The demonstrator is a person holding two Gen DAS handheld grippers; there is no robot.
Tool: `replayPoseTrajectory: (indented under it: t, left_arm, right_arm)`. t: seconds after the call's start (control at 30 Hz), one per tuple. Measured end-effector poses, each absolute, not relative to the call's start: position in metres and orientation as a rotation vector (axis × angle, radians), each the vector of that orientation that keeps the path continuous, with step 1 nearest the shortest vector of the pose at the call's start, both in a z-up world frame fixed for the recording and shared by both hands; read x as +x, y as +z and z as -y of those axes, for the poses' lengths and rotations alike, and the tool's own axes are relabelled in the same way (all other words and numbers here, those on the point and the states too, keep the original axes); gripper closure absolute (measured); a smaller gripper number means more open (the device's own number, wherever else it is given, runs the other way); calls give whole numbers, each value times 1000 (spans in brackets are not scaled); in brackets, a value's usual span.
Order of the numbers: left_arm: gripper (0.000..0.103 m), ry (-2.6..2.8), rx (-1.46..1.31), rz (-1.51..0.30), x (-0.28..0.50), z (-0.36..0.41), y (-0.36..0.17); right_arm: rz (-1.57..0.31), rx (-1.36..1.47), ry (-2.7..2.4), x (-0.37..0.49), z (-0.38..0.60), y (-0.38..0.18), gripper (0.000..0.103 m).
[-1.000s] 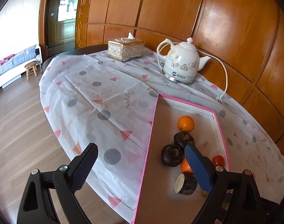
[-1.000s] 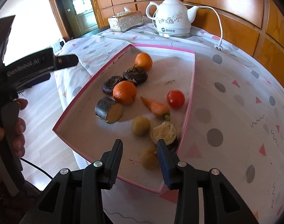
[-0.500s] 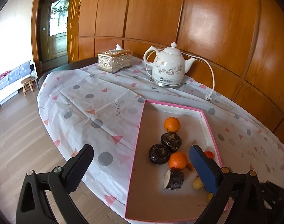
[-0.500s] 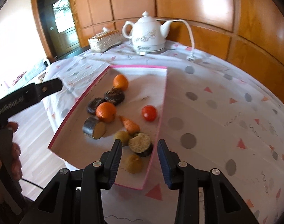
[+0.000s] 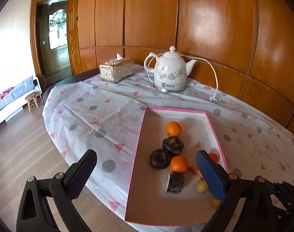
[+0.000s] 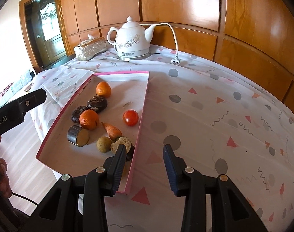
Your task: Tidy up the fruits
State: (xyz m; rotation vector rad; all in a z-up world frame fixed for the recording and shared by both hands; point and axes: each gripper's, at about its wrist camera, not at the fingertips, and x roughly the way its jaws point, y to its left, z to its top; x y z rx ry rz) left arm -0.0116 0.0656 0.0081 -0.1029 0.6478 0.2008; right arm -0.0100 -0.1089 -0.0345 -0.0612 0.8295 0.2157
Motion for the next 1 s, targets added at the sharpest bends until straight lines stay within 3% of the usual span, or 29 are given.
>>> replayPoseTrajectory:
  t: [1.0]
  left_arm:
    - [0,218,-104,-633,-14,-64,9]
  right_arm:
    - [-780,-95,165,-13,107,-28,63]
